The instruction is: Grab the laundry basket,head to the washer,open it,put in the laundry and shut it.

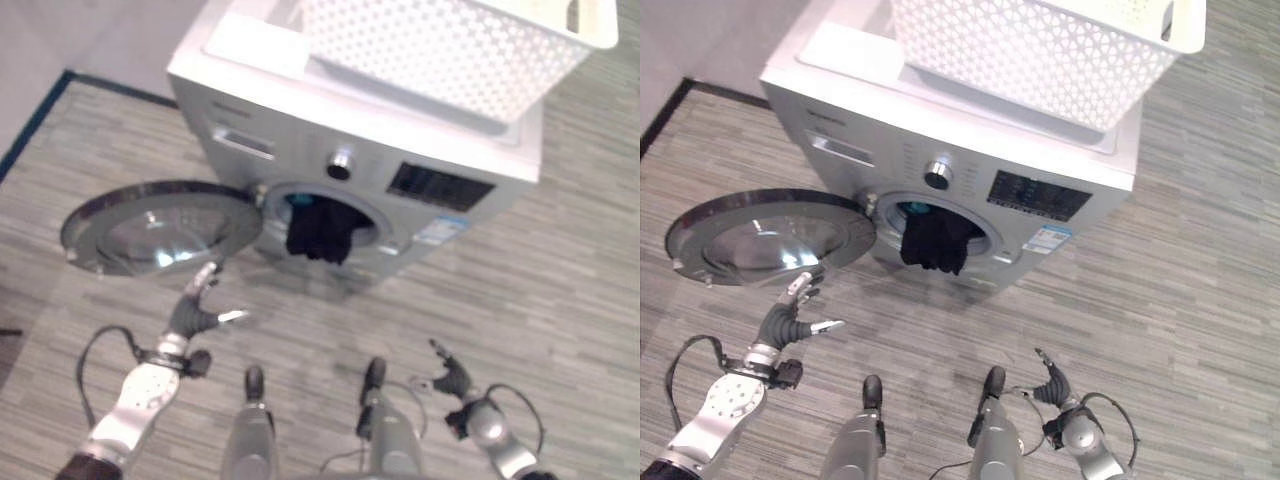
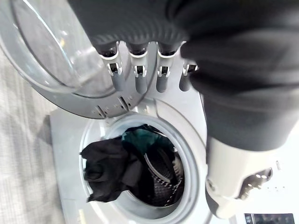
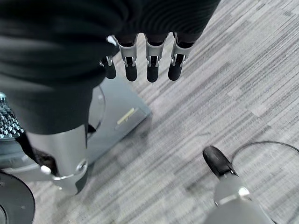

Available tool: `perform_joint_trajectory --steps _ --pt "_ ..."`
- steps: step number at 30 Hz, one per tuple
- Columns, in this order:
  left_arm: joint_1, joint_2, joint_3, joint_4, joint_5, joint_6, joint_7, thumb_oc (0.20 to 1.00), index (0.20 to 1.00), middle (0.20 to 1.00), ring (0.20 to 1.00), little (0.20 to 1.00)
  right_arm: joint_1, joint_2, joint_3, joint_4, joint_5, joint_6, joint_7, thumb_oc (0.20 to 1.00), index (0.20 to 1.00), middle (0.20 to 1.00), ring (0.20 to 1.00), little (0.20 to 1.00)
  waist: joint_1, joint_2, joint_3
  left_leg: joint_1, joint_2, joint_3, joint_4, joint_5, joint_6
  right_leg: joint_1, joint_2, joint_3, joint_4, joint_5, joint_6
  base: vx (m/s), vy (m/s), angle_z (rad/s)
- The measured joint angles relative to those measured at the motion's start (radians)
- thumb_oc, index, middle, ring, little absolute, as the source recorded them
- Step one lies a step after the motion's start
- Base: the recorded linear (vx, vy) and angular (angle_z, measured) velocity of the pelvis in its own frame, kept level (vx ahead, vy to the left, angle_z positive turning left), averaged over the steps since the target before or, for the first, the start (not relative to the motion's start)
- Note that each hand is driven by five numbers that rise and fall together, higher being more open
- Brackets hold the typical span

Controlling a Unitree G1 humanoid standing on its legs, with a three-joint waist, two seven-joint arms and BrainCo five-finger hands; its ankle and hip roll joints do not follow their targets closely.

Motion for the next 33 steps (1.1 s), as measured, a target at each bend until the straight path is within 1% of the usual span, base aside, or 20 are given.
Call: perform_joint_trajectory --steps 4,5,6,7,8,9,10,11,12,13,15,17,18,20,21,23,26,29,31,33 --pt "0.048 -0.013 0.018 0.016 0.021 0.004 -0.013 1.0 1.0 1.0 1.0 1.0 0.031 0.024 -0.033 0.024 0.0 0.005 0.006 1.0 1.0 1.0 1.0 1.0 0.001 -0.011 -0.064 0.031 -0.036 0.002 0.03 -0.035 0.018 0.063 -0.034 0.0 -0.029 -0.011 0.005 0.08 0.182 0.05" --pt "0.043 -0.032 0.021 0.033 0.026 0.004 -0.018 1.0 1.0 1.0 1.0 1.0 0.046 0.033 -0.044 0.032 0.001 0.01 0.006 1.0 1.0 1.0 1.0 1.0 -0.001 -0.015 -0.083 0.026 -0.058 0.0 0.054 -0.051 0.043 0.065 -0.054 0.003 -0.023 -0.014 0.007 0.02 0.305 0.13" --pt "0.039 -0.051 0.02 0.05 0.04 0.005 -0.018 1.0 1.0 1.0 1.0 1.0 0.051 0.043 -0.063 0.04 0.001 0.011 0.005 1.0 1.0 1.0 1.0 1.0 -0.007 -0.019 -0.091 0.023 -0.086 -0.001 0.088 -0.077 0.083 0.064 -0.082 0.016 -0.001 0.0 0.032 0.0 0.286 -0.02" --pt "0.04 -0.074 0.018 0.067 0.048 0.005 -0.019 1.0 1.0 1.0 1.0 1.0 0.049 0.039 -0.073 0.041 0.002 0.012 0.004 1.0 1.0 1.0 1.0 1.0 -0.011 -0.004 -0.092 0.005 -0.105 -0.003 0.137 -0.106 0.124 0.04 -0.104 0.054 0.057 0.023 0.072 0.01 0.24 -0.12" --pt "0.041 -0.094 0.018 0.078 0.06 0.006 -0.019 1.0 1.0 1.0 1.0 1.0 0.047 0.029 -0.074 0.039 0.003 0.013 0.005 1.0 1.0 1.0 1.0 1.0 -0.017 0.028 -0.095 -0.019 -0.101 -0.001 0.183 -0.132 0.124 -0.001 -0.109 0.1 0.12 0.049 0.084 0.06 0.155 -0.18" --pt "0.043 -0.108 0.018 0.081 0.061 0.008 -0.019 1.0 1.0 1.0 1.0 1.0 0.047 0.024 -0.068 0.039 0.003 0.017 0.006 1.0 1.0 1.0 1.0 1.0 -0.022 0.055 -0.098 -0.027 -0.098 0.0 0.198 -0.141 0.108 -0.046 -0.109 0.157 0.172 0.112 0.085 0.14 0.095 -0.21" --pt "0.048 -0.116 0.021 0.078 0.065 0.008 -0.019 1.0 1.0 1.0 1.0 1.0 0.046 0.026 -0.054 0.039 0.003 0.02 0.012 1.0 1.0 1.0 1.0 1.0 -0.021 0.072 -0.098 -0.024 -0.094 -0.003 0.188 -0.139 0.113 -0.084 -0.104 0.191 0.21 0.151 0.092 0.13 0.032 -0.1" --pt "0.037 -0.12 0.022 0.078 0.072 0.008 -0.019 1.0 1.0 1.0 1.0 1.0 0.056 0.033 -0.043 0.039 0.003 0.021 0.021 1.0 1.0 1.0 1.0 1.0 -0.033 0.088 -0.09 -0.018 -0.094 -0.022 0.185 -0.128 0.127 -0.11 -0.076 0.236 0.248 0.092 0.111 0.14 -0.008 0.04" --pt "0.029 -0.131 0.028 0.079 0.078 0.008 -0.019 1.0 1.0 1.0 1.0 1.0 0.063 0.038 -0.033 0.039 0.002 0.021 0.025 1.0 1.0 1.0 1.0 1.0 -0.041 0.089 -0.09 -0.019 -0.098 -0.038 0.171 -0.114 0.143 -0.109 -0.036 0.289 0.236 0.023 0.108 0.15 -0.073 0.41" --pt "0.029 -0.13 0.032 0.078 0.078 0.008 -0.021 1.0 1.0 1.0 1.0 1.0 0.066 0.049 -0.026 0.038 0.002 0.022 0.029 1.0 1.0 1.0 1.0 1.0 -0.052 0.084 -0.088 -0.02 -0.114 -0.059 0.132 -0.092 0.144 -0.108 0.0 0.318 0.192 -0.041 0.118 0.14 -0.071 0.45" --pt "0.031 -0.128 0.033 0.079 0.08 0.008 -0.022 1.0 1.0 1.0 1.0 1.0 0.062 0.052 -0.029 0.043 0.002 0.022 0.034 1.0 1.0 1.0 1.0 1.0 -0.065 0.069 -0.086 -0.025 -0.138 -0.077 0.094 -0.065 0.164 -0.096 0.026 0.344 0.051 -0.056 0.129 0.11 -0.064 0.46" --pt "0.039 -0.129 0.03 0.079 0.084 0.009 -0.023 1.0 1.0 1.0 1.0 1.0 0.062 0.052 -0.028 0.042 0.001 0.027 0.037 1.0 1.0 1.0 1.0 1.0 -0.067 0.066 -0.073 -0.009 -0.149 -0.083 0.067 -0.05 0.174 -0.109 0.027 0.333 0.047 -0.057 0.117 0.12 -0.076 0.37" --pt "0.049 -0.144 0.028 0.08 0.089 0.01 -0.02 1.0 1.0 1.0 1.0 1.0 0.055 0.051 -0.03 0.039 0.001 0.031 0.037 1.0 1.0 1.0 1.0 1.0 -0.059 0.074 -0.059 0.006 -0.164 -0.116 0.048 -0.032 0.167 -0.088 0.031 0.335 0.003 -0.056 0.116 0.08 -0.045 0.58" --pt "0.025 -0.163 0.0 0.094 0.097 0.01 -0.021 1.0 1.0 1.0 1.0 1.0 0.071 0.053 -0.029 0.04 0.001 0.035 0.039 1.0 1.0 1.0 1.0 1.0 -0.068 0.074 -0.05 0.024 -0.196 -0.182 0.011 -0.01 0.162 -0.056 0.021 0.369 -0.018 -0.056 0.116 0.04 -0.117 1.12" --pt "0.014 -0.161 -0.016 0.091 0.099 0.009 -0.022 1.0 1.0 1.0 1.0 1.0 0.074 0.054 -0.029 0.039 0.002 0.037 0.043 1.0 1.0 1.0 1.0 1.0 -0.069 0.047 -0.045 0.047 -0.218 -0.208 -0.024 0.015 0.151 -0.032 0.014 0.372 -0.01 -0.054 0.114 0.01 -0.233 1.08" --pt "0.014 -0.155 -0.029 0.091 0.098 0.01 -0.019 1.0 1.0 1.0 1.0 1.0 0.062 0.054 -0.032 0.055 0.002 0.035 0.042 1.0 1.0 1.0 1.0 1.0 -0.059 0.024 -0.046 0.035 -0.239 -0.238 -0.04 0.026 0.125 -0.031 0.022 0.365 -0.005 -0.034 0.088 0.01 -0.193 0.7" --pt "0.036 -0.166 -0.042 0.071 0.093 0.018 -0.024 1.0 1.0 1.0 1.0 1.0 -0.036 0.054 -0.09 0.143 0.01 0.039 0.032 1.0 1.0 1.0 1.0 1.0 -0.053 0.07 -0.006 -0.005 -0.187 -0.28 -0.045 0.036 0.082 -0.042 0.07 0.304 -0.011 -0.043 0.068 -0.01 -0.171 0.3" --pt "0.05 -0.163 -0.041 0.025 0.071 0.024 -0.028 1.0 1.0 1.0 1.0 1.0 -0.1 0.054 -0.118 0.249 0.047 0.053 0.014 1.0 1.0 1.0 1.0 1.0 -0.051 0.077 0.004 -0.007 -0.141 -0.298 -0.072 0.038 0.063 -0.039 0.114 0.276 -0.038 -0.04 0.034 -0.08 -0.106 0.05" --pt "0.044 -0.141 -0.04 -0.015 0.054 0.023 -0.029 1.0 1.0 1.0 1.0 1.0 -0.144 0.056 -0.125 0.295 0.078 0.046 -0.004 1.0 1.0 1.0 1.0 1.0 -0.051 0.076 0.025 -0.012 -0.126 -0.301 -0.092 0.05 0.044 -0.047 0.128 0.267 -0.053 -0.036 0.024 -0.1 -0.066 -0.01" --pt "0.018 -0.132 -0.041 -0.042 0.035 0.023 -0.029 1.0 1.0 1.0 1.0 1.0 -0.212 0.055 -0.128 0.363 0.13 0.048 -0.025 1.0 1.0 1.0 1.0 1.0 -0.051 0.085 0.046 -0.072 -0.122 -0.302 -0.091 0.056 0.036 -0.103 0.132 0.266 -0.057 -0.027 0.018 -0.08 -0.034 0.0"
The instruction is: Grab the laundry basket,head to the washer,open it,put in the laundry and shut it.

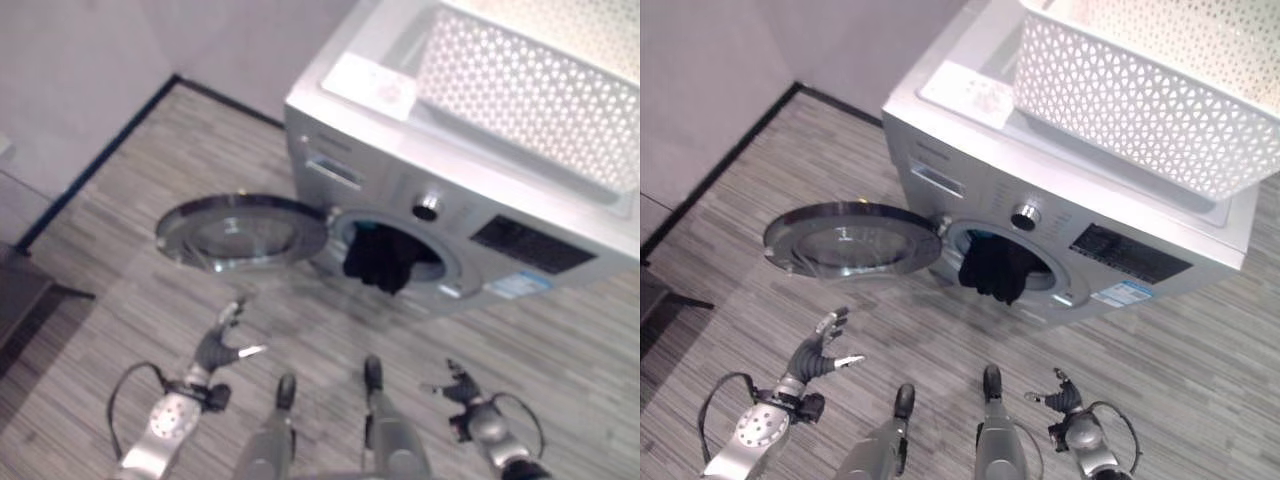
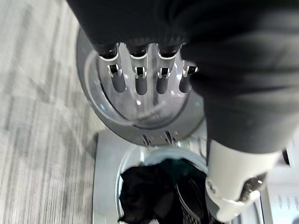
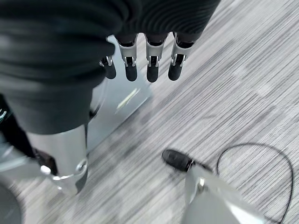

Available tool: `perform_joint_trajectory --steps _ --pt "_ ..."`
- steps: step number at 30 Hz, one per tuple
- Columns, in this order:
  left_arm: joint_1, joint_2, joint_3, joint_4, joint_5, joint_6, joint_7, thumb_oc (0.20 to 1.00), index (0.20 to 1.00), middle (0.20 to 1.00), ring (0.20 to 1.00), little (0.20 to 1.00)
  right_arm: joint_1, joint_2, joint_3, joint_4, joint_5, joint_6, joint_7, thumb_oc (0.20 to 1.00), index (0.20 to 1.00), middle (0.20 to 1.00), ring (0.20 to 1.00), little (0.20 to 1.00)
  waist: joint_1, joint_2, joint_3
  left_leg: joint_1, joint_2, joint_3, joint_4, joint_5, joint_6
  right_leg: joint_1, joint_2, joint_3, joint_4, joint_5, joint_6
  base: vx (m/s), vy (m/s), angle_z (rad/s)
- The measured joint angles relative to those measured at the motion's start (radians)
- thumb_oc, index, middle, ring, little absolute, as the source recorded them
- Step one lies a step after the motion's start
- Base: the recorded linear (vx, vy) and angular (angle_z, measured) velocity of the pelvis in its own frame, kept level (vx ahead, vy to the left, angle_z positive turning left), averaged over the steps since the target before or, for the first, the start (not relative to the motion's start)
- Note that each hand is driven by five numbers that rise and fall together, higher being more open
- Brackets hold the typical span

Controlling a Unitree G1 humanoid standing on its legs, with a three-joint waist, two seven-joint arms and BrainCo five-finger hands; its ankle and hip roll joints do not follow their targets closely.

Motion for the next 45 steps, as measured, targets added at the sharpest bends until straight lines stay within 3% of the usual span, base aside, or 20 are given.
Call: perform_joint_trajectory --steps 2,8,9,19,28,45 --pt "-0.039 -0.011 0.0 -0.015 -0.019 0.0 0.003 1.0 1.0 1.0 1.0 1.0 -0.095 0.007 -0.021 0.067 0.081 -0.002 -0.019 1.0 1.0 1.0 1.0 1.0 0.007 0.026 0.073 -0.044 -0.002 -0.001 0.0 0.016 -0.01 -0.036 -0.001 -0.003 -0.013 0.025 -0.003 -0.05 -0.029 0.04" --pt "-0.073 -0.05 -0.012 -0.048 -0.051 -0.001 0.008 1.0 1.0 1.0 1.0 1.0 -0.203 0.031 -0.076 0.137 0.246 -0.01 -0.035 1.0 1.0 1.0 1.0 1.0 0.048 0.08 0.127 -0.092 -0.004 -0.009 -0.007 0.033 -0.018 -0.08 -0.004 -0.013 -0.016 0.039 -0.014 -0.03 -0.013 0.05" --pt "-0.093 -0.05 -0.02 -0.063 -0.062 -0.002 0.009 1.0 1.0 1.0 1.0 1.0 -0.264 0.022 -0.14 0.193 0.318 -0.011 -0.045 1.0 1.0 1.0 1.0 1.0 0.059 0.098 0.136 -0.112 -0.008 -0.016 -0.016 0.046 -0.019 -0.099 -0.009 -0.022 -0.016 0.04 -0.012 -0.04 -0.006 0.25" --pt "-0.171 -0.055 -0.05 -0.126 -0.095 -0.02 0.014 1.0 1.0 1.0 1.0 1.0 -0.513 -0.194 -0.227 0.235 0.483 -0.05 -0.101 1.0 1.0 1.0 1.0 1.0 0.115 0.216 0.223 -0.221 -0.029 -0.039 -0.036 0.087 -0.023 -0.219 -0.037 -0.047 0.027 0.034 0.0 -0.02 -0.031 0.1" --pt "-0.195 -0.057 -0.048 -0.167 -0.119 -0.038 0.034 1.0 1.0 1.0 1.0 1.0 -0.619 -0.256 -0.241 0.321 0.584 -0.056 -0.102 1.0 1.0 1.0 1.0 1.0 0.119 0.228 0.221 -0.316 -0.051 -0.039 -0.072 0.126 -0.026 -0.451 -0.071 -0.016 0.27 -0.075 0.014 0.01 -0.037 0.04" --pt "-0.195 -0.061 -0.076 -0.197 -0.185 -0.043 0.031 1.0 1.0 1.0 1.0 1.0 -0.856 -0.266 -0.132 0.302 0.596 -0.072 -0.101 1.0 1.0 1.0 1.0 1.0 0.168 0.237 0.214 -0.392 -0.024 -0.058 -0.123 0.166 -0.062 -0.621 -0.056 -0.017 0.432 -0.141 -0.024 0.0 -0.036 0.02"
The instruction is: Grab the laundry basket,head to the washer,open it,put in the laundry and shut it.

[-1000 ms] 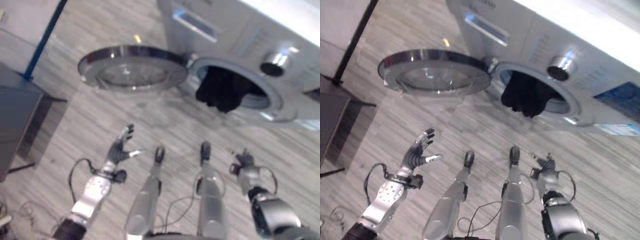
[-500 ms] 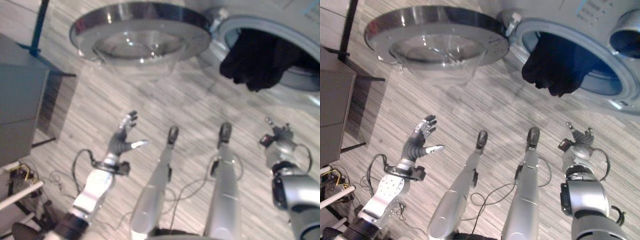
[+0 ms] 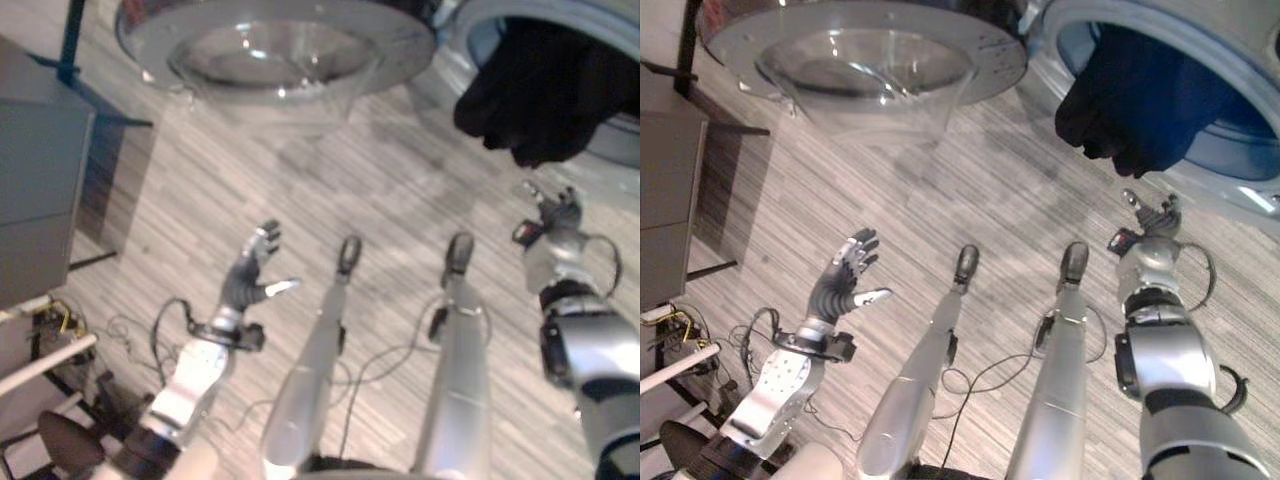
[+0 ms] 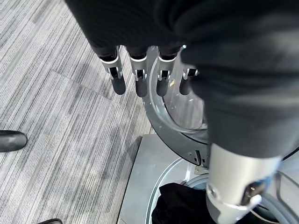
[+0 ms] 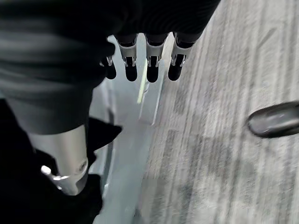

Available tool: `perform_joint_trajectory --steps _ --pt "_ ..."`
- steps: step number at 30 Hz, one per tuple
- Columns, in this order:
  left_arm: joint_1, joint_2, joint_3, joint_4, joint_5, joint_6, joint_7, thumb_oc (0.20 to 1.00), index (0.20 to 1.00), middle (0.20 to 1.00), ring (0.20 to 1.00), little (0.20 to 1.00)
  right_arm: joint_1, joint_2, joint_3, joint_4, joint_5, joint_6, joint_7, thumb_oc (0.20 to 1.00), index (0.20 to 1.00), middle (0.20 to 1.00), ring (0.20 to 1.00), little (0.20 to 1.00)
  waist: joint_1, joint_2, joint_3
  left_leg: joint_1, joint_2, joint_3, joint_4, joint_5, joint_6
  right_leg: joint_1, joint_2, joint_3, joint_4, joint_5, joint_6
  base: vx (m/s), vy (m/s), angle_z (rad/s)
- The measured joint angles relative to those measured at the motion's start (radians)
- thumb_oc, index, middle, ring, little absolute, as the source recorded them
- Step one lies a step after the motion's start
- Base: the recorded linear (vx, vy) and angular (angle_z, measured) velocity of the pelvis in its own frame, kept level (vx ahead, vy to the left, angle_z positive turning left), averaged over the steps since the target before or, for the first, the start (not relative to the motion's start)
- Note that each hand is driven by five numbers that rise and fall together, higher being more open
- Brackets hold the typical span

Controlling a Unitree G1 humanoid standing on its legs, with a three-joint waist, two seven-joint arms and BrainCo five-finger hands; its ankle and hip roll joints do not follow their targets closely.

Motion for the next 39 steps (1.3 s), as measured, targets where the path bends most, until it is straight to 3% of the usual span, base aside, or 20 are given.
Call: perform_joint_trajectory --steps 9,12,17,30,31,32,33,34,39 --pt "-0.001 -0.002 -0.001 0.0 -0.053 -0.003 -0.002 1.0 1.0 1.0 1.0 1.0 -0.054 -0.047 0.041 0.007 0.028 -0.01 -0.006 1.0 1.0 1.0 1.0 1.0 0.018 0.024 -0.017 -0.038 0.008 -0.025 -0.006 0.009 -0.014 -0.051 0.0 -0.018 0.043 -0.021 -0.018 0.02 -0.044 0.06" --pt "0.002 -0.054 -0.024 0.001 -0.171 -0.002 -0.044 1.0 1.0 1.0 1.0 1.0 -0.062 -0.047 0.058 0.008 0.062 -0.01 -0.004 1.0 1.0 1.0 1.0 1.0 0.032 0.04 -0.029 -0.049 0.014 -0.048 -0.019 0.003 -0.01 -0.075 -0.001 -0.026 0.083 -0.047 -0.023 0.08 -0.053 0.12" --pt "0.002 -0.056 -0.043 0.0 -0.227 0.001 -0.081 1.0 1.0 1.0 1.0 1.0 -0.104 -0.041 0.078 0.005 0.107 -0.013 0.006 1.0 1.0 1.0 1.0 1.0 0.048 0.045 -0.033 -0.079 0.02 -0.048 -0.02 0.012 -0.023 -0.122 0.0 -0.032 0.116 -0.061 -0.042 0.0 -0.007 0.03" --pt "-0.001 -0.053 -0.044 -0.001 -0.305 0.003 -0.12 1.0 1.0 1.0 1.0 1.0 -0.17 -0.018 0.156 -0.001 0.181 -0.015 0.043 1.0 1.0 1.0 1.0 1.0 0.071 0.052 -0.038 -0.085 0.022 -0.055 -0.021 0.017 -0.031 -0.135 -0.002 -0.038 0.136 -0.064 -0.045 0.0 -0.001 0.01" --pt "-0.001 -0.053 -0.045 -0.001 -0.306 0.003 -0.122 1.0 1.0 1.0 1.0 1.0 -0.17 -0.018 0.163 -0.001 0.181 -0.015 0.043 0.922 0.922 0.922 0.922 0.922 0.071 0.052 -0.038 -0.085 0.022 -0.055 -0.022 0.017 -0.031 -0.136 -0.002 -0.038 0.136 -0.064 -0.045 0.0 0.0 0.0" --pt "-0.001 -0.053 -0.047 -0.001 -0.309 0.003 -0.127 1.0 1.0 1.0 1.0 1.0 -0.17 -0.018 0.166 -0.002 0.181 -0.016 0.043 0.573 0.573 0.573 0.573 0.573 0.071 0.052 -0.038 -0.086 0.022 -0.055 -0.023 0.017 -0.031 -0.137 -0.003 -0.038 0.136 -0.064 -0.045 0.0 0.0 0.0" --pt "-0.001 -0.053 -0.052 -0.001 -0.318 0.003 -0.136 1.0 1.0 1.0 1.0 1.0 -0.171 -0.02 0.166 -0.006 0.181 -0.016 0.042 0.514 0.514 0.514 0.514 0.514 0.068 0.052 -0.038 -0.086 0.022 -0.055 -0.025 0.017 -0.031 -0.138 -0.003 -0.038 0.136 -0.064 -0.046 0.0 0.0 0.0" --pt "-0.001 -0.05 -0.067 -0.004 -0.324 0.003 -0.137 1.0 1.0 1.0 1.0 1.0 -0.172 -0.024 0.166 -0.017 0.181 -0.016 0.038 0.2 0.2 0.2 0.2 0.2 0.066 0.052 -0.038 -0.09 0.022 -0.054 -0.029 0.018 -0.03 -0.143 -0.004 -0.038 0.135 -0.063 -0.046 0.0 0.0 0.0" --pt "-0.003 -0.034 -0.081 -0.02 -0.324 0.005 -0.142 1.0 1.0 1.0 1.0 1.0 -0.179 -0.047 0.166 -0.051 0.182 -0.013 0.014 0.2 0.2 0.2 0.2 0.2 0.059 0.052 -0.038 -0.105 0.019 -0.052 -0.029 0.03 -0.035 -0.154 -0.007 -0.039 0.128 -0.061 -0.048 0.0 0.0 0.0"
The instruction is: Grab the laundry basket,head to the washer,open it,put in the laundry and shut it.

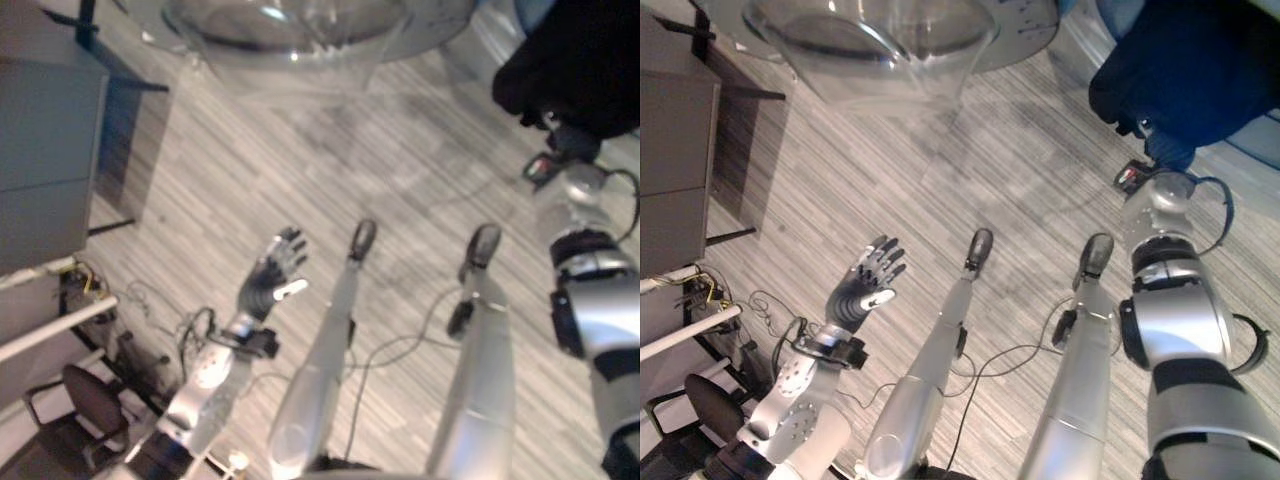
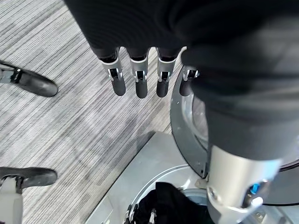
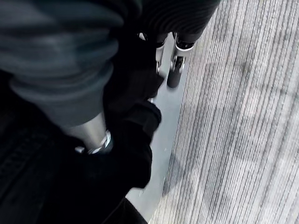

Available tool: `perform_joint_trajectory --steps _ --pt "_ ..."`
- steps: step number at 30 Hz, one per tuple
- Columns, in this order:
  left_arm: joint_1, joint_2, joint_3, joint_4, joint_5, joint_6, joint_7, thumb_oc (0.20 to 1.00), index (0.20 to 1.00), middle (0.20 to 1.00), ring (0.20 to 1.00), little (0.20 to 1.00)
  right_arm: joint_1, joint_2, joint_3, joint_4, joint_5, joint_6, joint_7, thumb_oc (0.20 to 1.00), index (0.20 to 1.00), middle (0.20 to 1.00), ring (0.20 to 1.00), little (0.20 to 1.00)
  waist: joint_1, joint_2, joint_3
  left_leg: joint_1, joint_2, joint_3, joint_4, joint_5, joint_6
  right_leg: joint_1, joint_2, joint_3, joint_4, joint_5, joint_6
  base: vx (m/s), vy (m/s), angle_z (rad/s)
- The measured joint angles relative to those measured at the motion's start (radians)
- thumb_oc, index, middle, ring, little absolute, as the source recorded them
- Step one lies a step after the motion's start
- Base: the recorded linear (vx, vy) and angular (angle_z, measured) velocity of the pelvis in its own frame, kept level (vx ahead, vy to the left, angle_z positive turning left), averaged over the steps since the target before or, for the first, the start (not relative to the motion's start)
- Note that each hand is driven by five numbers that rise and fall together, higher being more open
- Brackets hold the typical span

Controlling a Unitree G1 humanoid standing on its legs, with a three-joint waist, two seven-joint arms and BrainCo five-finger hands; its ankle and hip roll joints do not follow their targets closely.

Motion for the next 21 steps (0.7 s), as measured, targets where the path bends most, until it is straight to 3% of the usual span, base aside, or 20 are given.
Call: perform_joint_trajectory --steps 10,13,14,15,16,19,20,21 --pt "-0.024 0.04 0.004 0.0 -0.025 0.0 -0.013 1.0 1.0 1.0 1.0 1.0 -0.004 -0.033 0.003 -0.046 -0.003 0.004 -0.051 0.2 0.2 0.2 0.2 0.2 -0.02 -0.005 0.004 0.041 -0.017 -0.008 0.015 0.003 0.002 0.065 -0.014 -0.002 -0.019 0.011 0.013 0.02 -0.001 0.03" --pt "-0.024 0.042 0.005 -0.003 -0.04 -0.001 -0.013 1.0 1.0 1.0 1.0 1.0 -0.109 -0.161 0.038 -0.141 -0.003 -0.044 -0.068 0.2 0.2 0.2 0.2 0.2 -0.034 -0.005 0.004 0.077 -0.016 -0.018 0.009 0.0 0.008 0.11 -0.012 -0.007 -0.036 0.016 0.02 0.02 -0.018 0.04" --pt "-0.024 0.05 0.002 -0.011 -0.049 0.0 -0.013 1.0 1.0 1.0 1.0 1.0 -0.232 -0.246 0.067 -0.179 0.0 -0.075 -0.079 0.2 0.2 0.2 0.2 0.2 -0.047 -0.006 0.004 0.09 -0.015 -0.024 0.002 0.003 0.013 0.127 -0.013 -0.012 -0.042 0.019 0.02 0.05 -0.032 0.03" --pt "-0.027 0.056 -0.001 -0.025 -0.058 0.001 -0.016 1.0 1.0 1.0 1.0 1.0 -0.242 -0.239 0.069 -0.184 0.035 -0.199 -0.098 0.2 0.2 0.2 0.2 0.2 -0.047 -0.007 0.004 0.094 -0.014 -0.023 -0.001 0.014 0.01 0.13 -0.013 -0.014 -0.043 0.027 0.015 0.05 -0.039 -0.02" --pt "-0.024 0.079 0.001 -0.059 -0.063 0.002 -0.017 1.0 1.0 1.0 1.0 1.0 -0.258 -0.242 0.126 -0.181 0.038 -0.186 -0.106 0.2 0.2 0.2 0.2 0.2 -0.057 -0.014 0.01 0.091 -0.015 -0.017 -0.003 0.011 0.019 0.127 -0.014 -0.01 -0.051 0.031 0.017 0.13 -0.052 -0.07" --pt "-0.03 0.097 0.003 -0.075 -0.08 0.005 -0.03 1.0 1.0 1.0 1.0 1.0 -0.285 -0.241 0.148 -0.155 0.048 -0.181 -0.138 0.2 0.2 0.2 0.2 0.2 -0.063 -0.024 0.017 0.089 -0.016 -0.01 -0.004 0.019 0.017 0.131 -0.01 -0.008 -0.075 0.046 0.023 0.02 -0.034 -0.08" --pt "-0.03 0.107 0.003 -0.08 -0.083 0.005 -0.033 1.0 1.0 1.0 1.0 1.0 -0.296 -0.241 0.166 -0.128 0.055 -0.184 -0.153 0.495 0.495 0.495 0.495 0.495 -0.064 -0.029 0.021 0.088 -0.016 -0.005 -0.004 0.02 0.018 0.133 -0.008 -0.006 -0.083 0.051 0.026 -0.08 -0.012 -0.08" --pt "-0.031 0.113 0.003 -0.08 -0.086 0.006 -0.033 1.0 1.0 1.0 1.0 1.0 -0.305 -0.241 0.195 -0.098 0.055 -0.176 -0.161 0.614 0.614 0.614 0.614 0.614 -0.065 -0.033 0.024 0.089 -0.018 -0.002 -0.004 0.02 0.018 0.133 -0.008 -0.004 -0.086 0.053 0.028 -0.09 -0.004 -0.06"
